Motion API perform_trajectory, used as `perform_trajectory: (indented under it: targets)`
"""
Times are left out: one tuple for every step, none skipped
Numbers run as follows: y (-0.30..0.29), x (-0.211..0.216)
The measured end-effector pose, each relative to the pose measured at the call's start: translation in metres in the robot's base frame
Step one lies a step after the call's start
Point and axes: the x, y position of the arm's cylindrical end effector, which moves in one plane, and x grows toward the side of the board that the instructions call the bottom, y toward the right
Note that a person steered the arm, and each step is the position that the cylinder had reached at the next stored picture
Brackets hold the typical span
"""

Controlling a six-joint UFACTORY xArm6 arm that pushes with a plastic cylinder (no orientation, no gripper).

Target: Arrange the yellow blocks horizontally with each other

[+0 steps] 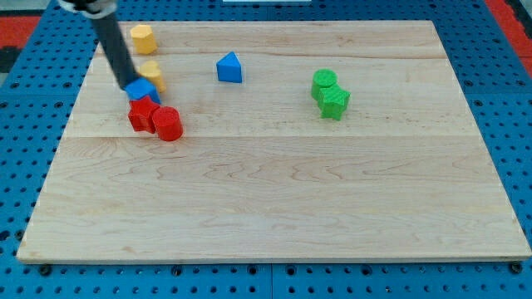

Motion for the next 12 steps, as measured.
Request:
perform_trajectory:
  targets:
    - [0.022,-0.002]
    - [0.023,-0.035]
    - [0.044,-0.043]
    - [0.047,-0.042]
    - [0.047,-0.042]
    - [0.047,-0.04]
    - [0.064,-0.024]
    - [0.077,-0.035]
    - [0.081,-0.059]
    - [0.106,-0.067]
    - [0.125,-0.071]
    - [0.09,-0.078]
